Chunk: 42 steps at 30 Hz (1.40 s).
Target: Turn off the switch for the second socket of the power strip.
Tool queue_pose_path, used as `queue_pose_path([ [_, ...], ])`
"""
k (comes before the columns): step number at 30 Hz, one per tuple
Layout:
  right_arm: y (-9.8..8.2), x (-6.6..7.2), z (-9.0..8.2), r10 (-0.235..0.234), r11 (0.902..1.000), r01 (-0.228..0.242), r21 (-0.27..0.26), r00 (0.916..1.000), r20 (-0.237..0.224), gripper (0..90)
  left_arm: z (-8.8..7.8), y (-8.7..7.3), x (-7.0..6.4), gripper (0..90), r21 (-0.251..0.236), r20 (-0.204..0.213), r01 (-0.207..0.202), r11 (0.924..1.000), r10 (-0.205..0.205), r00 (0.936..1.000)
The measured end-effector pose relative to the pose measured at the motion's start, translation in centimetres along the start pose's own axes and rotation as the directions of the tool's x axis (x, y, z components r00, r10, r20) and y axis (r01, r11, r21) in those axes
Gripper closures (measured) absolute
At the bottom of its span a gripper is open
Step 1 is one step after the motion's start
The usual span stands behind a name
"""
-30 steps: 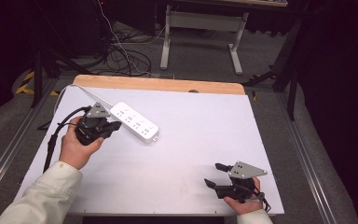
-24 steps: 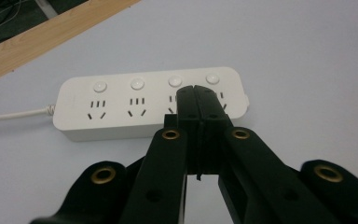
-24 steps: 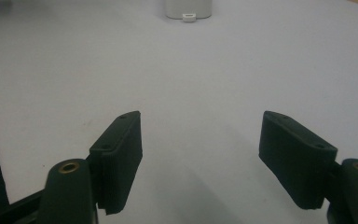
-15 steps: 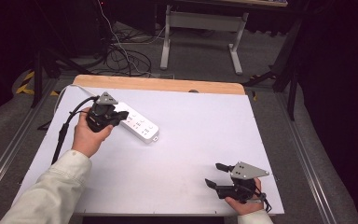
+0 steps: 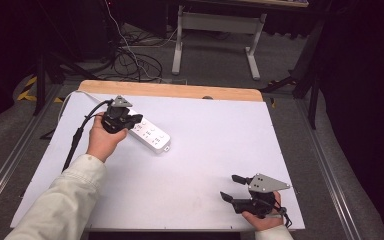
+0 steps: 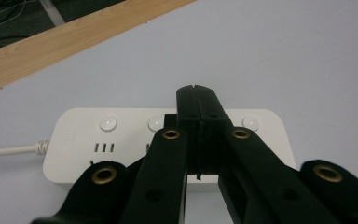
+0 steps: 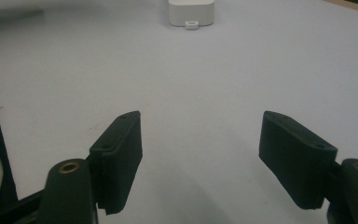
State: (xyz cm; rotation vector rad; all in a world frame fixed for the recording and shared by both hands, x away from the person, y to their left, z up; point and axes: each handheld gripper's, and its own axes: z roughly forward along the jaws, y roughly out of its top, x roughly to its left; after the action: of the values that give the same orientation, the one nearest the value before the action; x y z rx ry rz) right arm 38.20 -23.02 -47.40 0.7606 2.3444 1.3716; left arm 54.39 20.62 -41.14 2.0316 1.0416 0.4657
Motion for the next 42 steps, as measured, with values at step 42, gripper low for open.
queue_pose_path([
  [42, -0.1, -0.1, -0.2, 0.01, 0.9999, -0.01, -0.011, 0.9999, -0.011, 31.0, 5.8, -1.9, 1.8, 89.5, 0.021, -0.068, 0.044, 0.9988, -0.042, 0.9968],
])
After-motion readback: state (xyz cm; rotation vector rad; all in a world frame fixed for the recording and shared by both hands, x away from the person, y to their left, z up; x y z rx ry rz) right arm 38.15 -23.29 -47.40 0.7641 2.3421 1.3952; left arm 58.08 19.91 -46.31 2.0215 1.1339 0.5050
